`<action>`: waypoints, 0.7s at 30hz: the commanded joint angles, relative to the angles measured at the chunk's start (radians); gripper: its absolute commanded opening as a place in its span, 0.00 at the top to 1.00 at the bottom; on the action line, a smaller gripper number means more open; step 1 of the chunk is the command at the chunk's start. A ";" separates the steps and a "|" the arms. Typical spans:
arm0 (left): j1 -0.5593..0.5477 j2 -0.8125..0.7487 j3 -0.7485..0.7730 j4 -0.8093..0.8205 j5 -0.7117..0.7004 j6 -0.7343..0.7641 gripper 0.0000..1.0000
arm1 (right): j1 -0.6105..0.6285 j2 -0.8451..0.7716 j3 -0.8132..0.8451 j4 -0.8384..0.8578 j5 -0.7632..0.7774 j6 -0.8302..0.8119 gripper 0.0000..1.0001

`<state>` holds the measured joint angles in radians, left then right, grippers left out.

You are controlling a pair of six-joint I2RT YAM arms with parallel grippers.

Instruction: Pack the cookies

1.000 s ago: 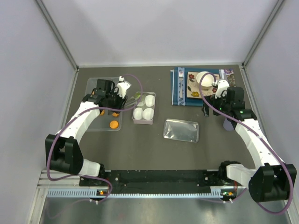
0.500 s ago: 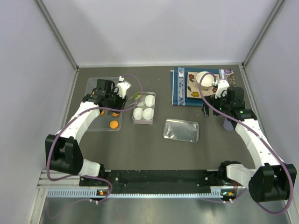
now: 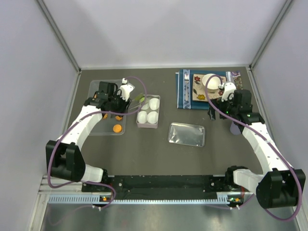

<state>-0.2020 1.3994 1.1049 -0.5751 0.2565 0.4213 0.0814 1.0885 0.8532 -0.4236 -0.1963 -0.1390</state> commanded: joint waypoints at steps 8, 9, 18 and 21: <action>-0.001 -0.043 0.009 0.043 -0.002 0.008 0.53 | 0.011 -0.009 0.061 0.014 -0.008 -0.013 0.01; -0.002 -0.045 0.009 0.043 -0.003 0.008 0.53 | 0.012 -0.009 0.061 0.016 -0.008 -0.013 0.01; 0.001 -0.086 0.027 0.057 -0.033 -0.062 0.53 | 0.012 -0.009 0.061 0.014 -0.008 -0.013 0.01; 0.010 -0.111 0.026 0.061 -0.030 -0.084 0.53 | 0.012 -0.010 0.061 0.016 -0.008 -0.013 0.01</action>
<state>-0.2016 1.3540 1.1049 -0.5751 0.2264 0.3874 0.0814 1.0885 0.8536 -0.4236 -0.1967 -0.1390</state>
